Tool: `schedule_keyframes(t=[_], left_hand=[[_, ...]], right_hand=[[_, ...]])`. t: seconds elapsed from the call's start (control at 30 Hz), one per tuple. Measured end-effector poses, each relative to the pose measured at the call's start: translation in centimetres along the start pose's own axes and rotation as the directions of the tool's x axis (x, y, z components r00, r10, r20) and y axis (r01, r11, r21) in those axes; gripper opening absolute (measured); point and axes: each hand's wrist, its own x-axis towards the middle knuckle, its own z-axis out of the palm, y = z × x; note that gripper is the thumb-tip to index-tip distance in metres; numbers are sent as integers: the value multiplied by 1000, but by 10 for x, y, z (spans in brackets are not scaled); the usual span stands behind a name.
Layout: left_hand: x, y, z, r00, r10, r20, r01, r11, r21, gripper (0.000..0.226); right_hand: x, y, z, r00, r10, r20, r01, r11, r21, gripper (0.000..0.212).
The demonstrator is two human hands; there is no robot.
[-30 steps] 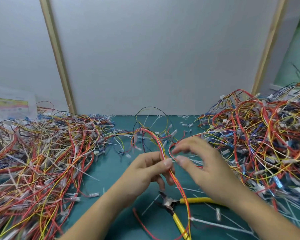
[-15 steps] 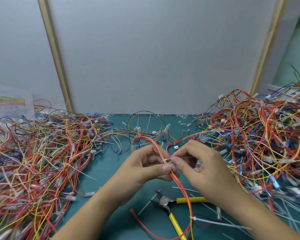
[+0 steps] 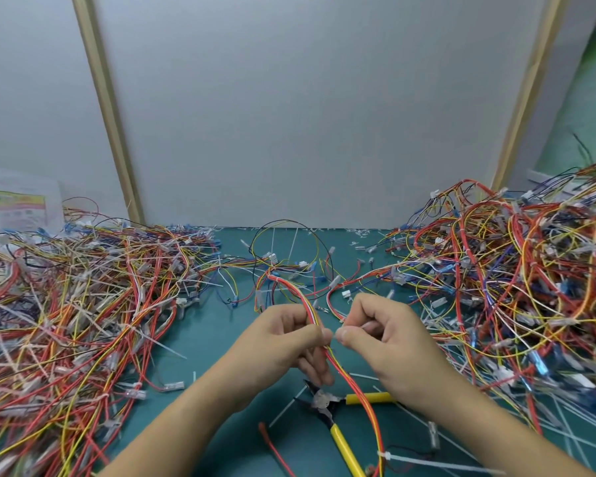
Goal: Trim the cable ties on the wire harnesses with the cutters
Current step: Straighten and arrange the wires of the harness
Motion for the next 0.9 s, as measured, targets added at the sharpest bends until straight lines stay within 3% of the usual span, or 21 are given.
schedule_keyframes(t=[0.2, 0.33, 0.4, 0.47, 0.57, 0.7, 0.8, 0.9], left_hand=[[0, -1, -1, 1000, -7, -26, 7, 1000, 31, 14], [1, -2, -5, 997, -63, -39, 61, 997, -53, 22], [5, 0, -9, 974, -132, -184, 106, 984, -145, 33], [9, -1, -16, 906, -219, -362, 140, 963, -231, 40], [11, -5, -22, 858, -223, -462, 117, 962, -248, 36], [10, -4, -20, 904, -118, -411, 23, 973, -228, 27], [6, -1, -19, 952, 24, -304, -74, 985, -155, 36], [1, 2, -11, 976, 143, -165, -154, 986, -58, 23]], right_hand=[[1, 0, 0, 999, 39, -2, -38, 999, 29, 33], [0, 1, -1, 999, 46, -22, -45, 999, 19, 36], [-3, 1, 1, 999, 30, 11, -30, 1000, 6, 29], [-6, 0, 3, 999, 2, 40, -1, 1000, -19, 17], [-7, 0, 3, 996, -19, 88, 20, 1000, -9, 13], [-9, -8, -2, 987, -84, 136, 83, 996, 10, 13], [-4, -11, -8, 971, -230, -72, 225, 972, -70, 15], [1, -12, -14, 923, -287, -257, 238, 950, -205, 11]])
